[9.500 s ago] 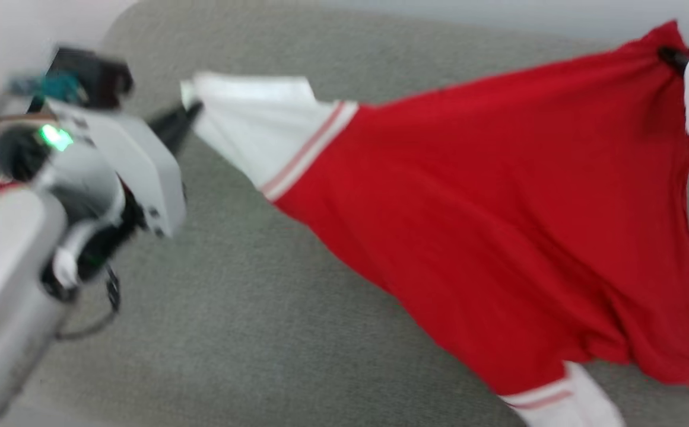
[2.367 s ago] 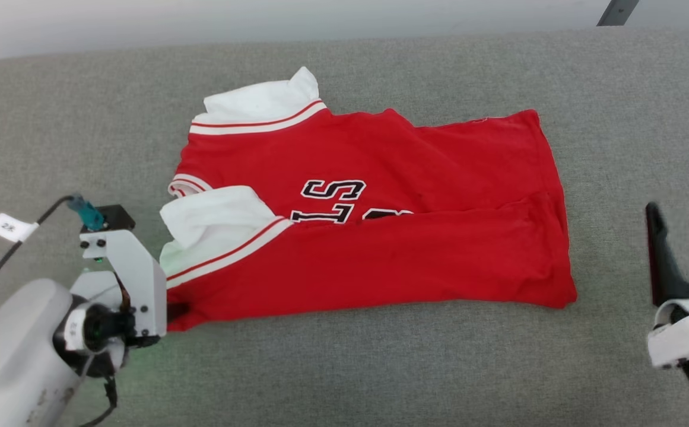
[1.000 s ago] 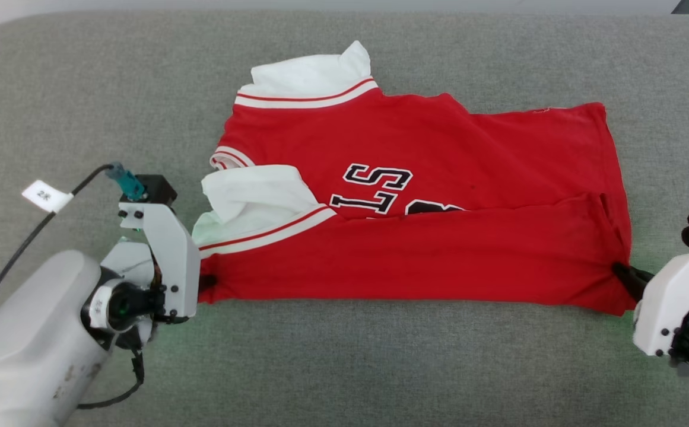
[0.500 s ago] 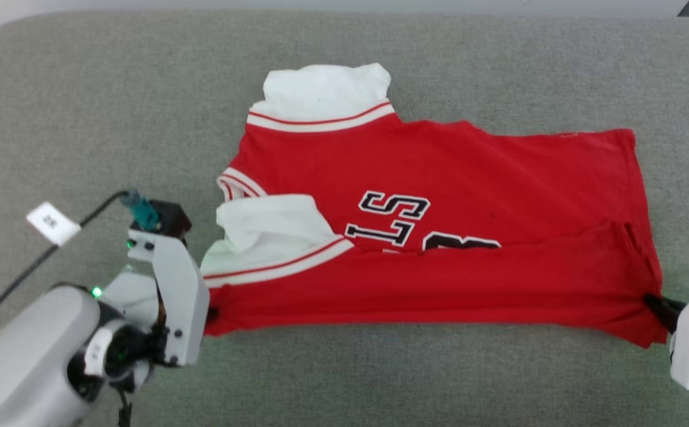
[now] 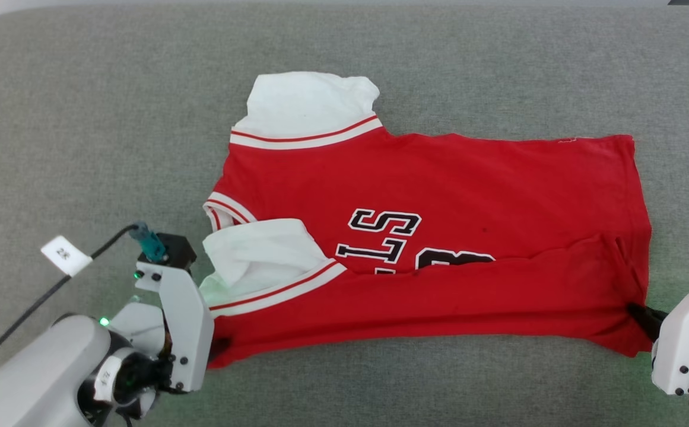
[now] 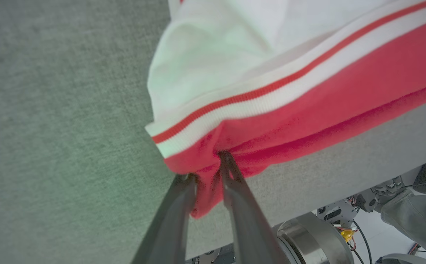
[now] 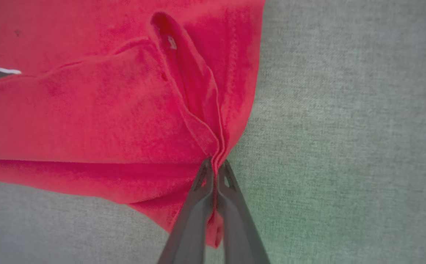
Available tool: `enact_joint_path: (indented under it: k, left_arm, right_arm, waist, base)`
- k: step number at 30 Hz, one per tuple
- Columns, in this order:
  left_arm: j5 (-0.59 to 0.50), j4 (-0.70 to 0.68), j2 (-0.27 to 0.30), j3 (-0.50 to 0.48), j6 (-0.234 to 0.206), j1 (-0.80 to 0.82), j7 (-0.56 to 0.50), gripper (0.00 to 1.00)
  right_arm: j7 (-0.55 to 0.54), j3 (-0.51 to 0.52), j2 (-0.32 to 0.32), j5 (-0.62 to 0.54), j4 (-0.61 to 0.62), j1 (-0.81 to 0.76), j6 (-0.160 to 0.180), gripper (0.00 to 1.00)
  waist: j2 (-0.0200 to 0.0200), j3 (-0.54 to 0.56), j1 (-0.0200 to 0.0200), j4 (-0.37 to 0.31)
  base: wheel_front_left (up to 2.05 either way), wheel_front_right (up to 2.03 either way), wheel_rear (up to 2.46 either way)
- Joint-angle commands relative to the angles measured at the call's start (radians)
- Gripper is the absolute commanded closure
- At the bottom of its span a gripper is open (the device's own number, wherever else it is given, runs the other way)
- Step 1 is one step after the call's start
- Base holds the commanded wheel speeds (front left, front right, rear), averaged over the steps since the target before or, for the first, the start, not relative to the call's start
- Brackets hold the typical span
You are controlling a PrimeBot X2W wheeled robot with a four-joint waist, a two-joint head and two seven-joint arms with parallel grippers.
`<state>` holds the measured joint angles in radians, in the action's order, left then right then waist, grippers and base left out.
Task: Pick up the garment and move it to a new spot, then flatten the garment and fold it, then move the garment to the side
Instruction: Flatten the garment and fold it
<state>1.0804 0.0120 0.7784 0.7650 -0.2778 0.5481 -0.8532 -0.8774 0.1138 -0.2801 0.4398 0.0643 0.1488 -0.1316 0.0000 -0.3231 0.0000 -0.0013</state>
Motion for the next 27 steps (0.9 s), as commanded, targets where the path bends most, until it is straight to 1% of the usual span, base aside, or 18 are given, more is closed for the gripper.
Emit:
enact_joint_path:
  k: [1, 5, 10, 14, 16, 18, 20, 23, 27]
  left_arm:
    - [-0.011, 0.015, 0.000, -0.001, 0.004, 0.004, 0.007, 0.00]
    - [-0.023, -0.002, 0.026, -0.015, 0.012, 0.035, 0.001, 0.00]
    - [-0.039, -0.046, 0.066, -0.042, 0.009, 0.097, -0.018, 0.00]
    - [-0.061, -0.057, 0.074, -0.073, 0.029, 0.174, -0.004, 0.00]
    - [-0.086, -0.039, 0.068, -0.084, 0.056, 0.222, 0.026, 0.00]
    - [-0.116, -0.002, 0.050, -0.092, 0.088, 0.272, 0.070, 0.00]
    - [-0.147, 0.035, 0.029, -0.091, 0.130, 0.320, 0.114, 0.00]
    - [-0.192, 0.110, 0.000, -0.090, 0.178, 0.391, 0.175, 0.00]
    - [-0.234, 0.217, -0.035, -0.088, 0.226, 0.475, 0.235, 0.00]
  right_arm:
    - [0.014, -0.003, -0.003, 0.006, -0.008, 0.014, 0.002, 0.00]
    - [0.030, 0.000, -0.006, 0.012, -0.011, 0.029, 0.002, 0.00]
    - [0.052, 0.024, 0.000, 0.007, 0.025, 0.038, 0.002, 0.00]
    - [0.124, 0.040, 0.024, 0.008, 0.070, 0.062, 0.002, 0.00]
    - [0.186, 0.044, 0.043, 0.003, 0.091, 0.083, 0.002, 0.00]
    - [0.260, 0.037, 0.063, -0.006, 0.107, 0.107, 0.002, 0.00]
    - [0.347, 0.017, 0.074, -0.019, 0.121, 0.130, 0.002, 0.00]
    - [0.489, -0.018, 0.080, -0.047, 0.122, 0.163, 0.002, 0.00]
    - [0.669, -0.057, 0.086, -0.079, 0.100, 0.194, 0.002, 0.00]
  waist:
    - [0.0000, 0.001, 0.0000, -0.004]
    - [0.0000, 0.010, 0.0000, -0.012]
    - [0.0000, 0.017, 0.0000, -0.028]
    - [0.0000, 0.009, 0.0000, -0.051]
    - [0.0000, 0.001, 0.0000, -0.067]
    - [0.0000, -0.011, 0.0000, -0.085]
    - [0.0000, -0.024, 0.0000, -0.106]
    - [0.0000, -0.044, 0.0000, -0.138]
    - [0.0000, -0.076, 0.0000, -0.179]
  base:
    - [0.00, 0.00, 0.00]
    - [0.00, 0.00, 0.00]
    - [0.00, 0.00, 0.00]
    - [0.00, 0.00, 0.00]
    - [0.00, 0.00, 0.00]
    - [0.00, 0.00, 0.00]
    - [0.00, 0.00, 0.00]
    - [0.00, 0.00, 0.00]
    - [0.00, 0.00, 0.00]
